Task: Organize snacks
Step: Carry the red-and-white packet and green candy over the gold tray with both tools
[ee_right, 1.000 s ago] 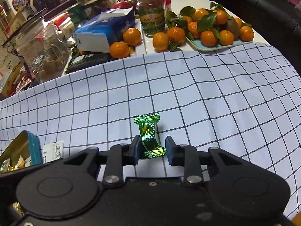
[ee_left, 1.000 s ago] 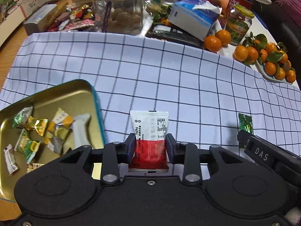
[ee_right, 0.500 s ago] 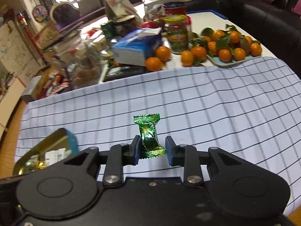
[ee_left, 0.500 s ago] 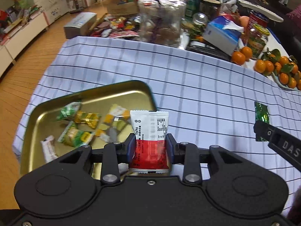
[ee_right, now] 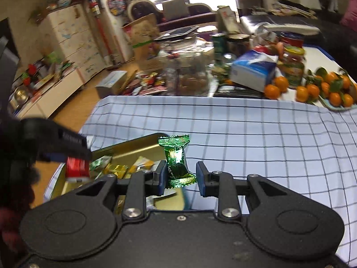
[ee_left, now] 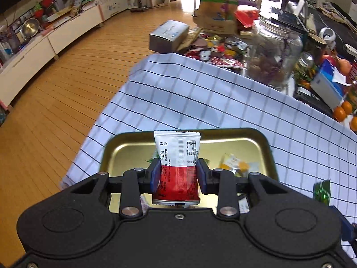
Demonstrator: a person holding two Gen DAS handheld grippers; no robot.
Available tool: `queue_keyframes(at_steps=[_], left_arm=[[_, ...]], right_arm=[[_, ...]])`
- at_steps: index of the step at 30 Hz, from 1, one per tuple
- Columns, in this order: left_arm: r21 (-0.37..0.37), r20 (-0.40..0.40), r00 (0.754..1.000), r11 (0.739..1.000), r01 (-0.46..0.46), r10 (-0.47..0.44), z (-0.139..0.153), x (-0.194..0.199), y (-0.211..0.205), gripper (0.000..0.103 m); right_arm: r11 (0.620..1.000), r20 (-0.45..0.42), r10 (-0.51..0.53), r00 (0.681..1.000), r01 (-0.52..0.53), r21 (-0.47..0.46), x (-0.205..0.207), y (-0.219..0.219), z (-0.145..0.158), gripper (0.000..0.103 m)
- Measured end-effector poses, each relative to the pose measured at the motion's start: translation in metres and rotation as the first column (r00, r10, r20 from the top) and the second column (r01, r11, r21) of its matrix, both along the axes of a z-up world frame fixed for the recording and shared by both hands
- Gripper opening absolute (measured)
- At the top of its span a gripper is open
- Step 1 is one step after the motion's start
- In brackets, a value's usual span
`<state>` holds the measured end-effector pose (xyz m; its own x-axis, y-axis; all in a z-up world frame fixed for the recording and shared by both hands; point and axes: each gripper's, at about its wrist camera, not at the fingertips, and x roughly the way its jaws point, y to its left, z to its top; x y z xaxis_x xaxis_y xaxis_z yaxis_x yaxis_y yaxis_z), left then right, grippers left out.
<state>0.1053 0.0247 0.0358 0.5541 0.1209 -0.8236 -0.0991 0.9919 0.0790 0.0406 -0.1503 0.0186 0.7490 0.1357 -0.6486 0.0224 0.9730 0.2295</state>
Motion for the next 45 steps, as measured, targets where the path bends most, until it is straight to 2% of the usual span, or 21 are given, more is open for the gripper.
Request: queue_keyframes(at_steps=[4, 9, 17, 22, 26, 28, 30, 33, 40, 43, 45], left_arm=[[0.005, 0.001, 1.000, 1.000, -0.030, 0.030, 0.000, 0.009, 0.023, 0.042], [-0.071, -0.062, 0.995, 0.994, -0.086, 0.081, -0.012, 0.018, 0.049, 0.042], [-0.110, -0.109, 0.984, 0.982, -0.154, 0.142, -0.019, 0.021, 0.082, 0.042], [-0.086, -0.109, 0.976, 0.976, -0.198, 0.188, -0.023, 0.020, 0.099, 0.042], [-0.063, -0.127, 0.971, 0.975, -0.211, 0.202, -0.028, 0.023, 0.103, 0.042], [-0.072, -0.139, 0.969, 0.974, -0.216, 0.205, -0.028, 0.025, 0.102, 0.042], [-0.091, -0.145, 0.969, 0.973, -0.213, 0.198, -0.027, 0.027, 0.099, 0.042], [-0.111, -0.124, 0.974, 0.973, -0.203, 0.189, -0.021, 0.027, 0.092, 0.042], [-0.134, -0.088, 0.980, 0.973, -0.188, 0.178, -0.010, 0.025, 0.085, 0.042], [-0.138, -0.086, 0.977, 0.969, -0.203, 0.193, -0.008, 0.026, 0.088, 0.042], [-0.155, -0.084, 0.978, 0.967, -0.204, 0.193, -0.007, 0.025, 0.089, 0.042]], right_arm=[[0.998, -0.004, 0.061, 0.998, -0.061, -0.017, -0.002, 0.018, 0.000, 0.029], [0.995, 0.000, 0.103, 0.995, -0.103, -0.001, -0.002, 0.040, 0.005, 0.029], [0.985, -0.014, 0.171, 0.985, -0.170, 0.025, 0.004, 0.066, 0.016, 0.029], [0.981, -0.003, 0.195, 0.981, -0.195, 0.015, 0.021, 0.075, 0.025, 0.029], [0.978, -0.036, 0.204, 0.978, -0.202, 0.047, 0.036, 0.080, 0.030, 0.029], [0.973, -0.017, 0.225, 0.974, -0.223, 0.064, 0.038, 0.082, 0.035, 0.029], [0.972, -0.005, 0.234, 0.972, -0.234, 0.030, 0.036, 0.085, 0.036, 0.029], [0.973, -0.030, 0.231, 0.972, -0.231, 0.014, 0.036, 0.079, 0.035, 0.029], [0.990, -0.086, 0.140, 0.986, -0.140, 0.012, 0.037, 0.071, 0.035, 0.029], [0.984, -0.056, 0.170, 0.984, -0.173, -0.047, 0.028, 0.086, 0.044, 0.029], [0.979, -0.049, 0.194, 0.980, -0.196, -0.052, 0.024, 0.093, 0.050, 0.029]])
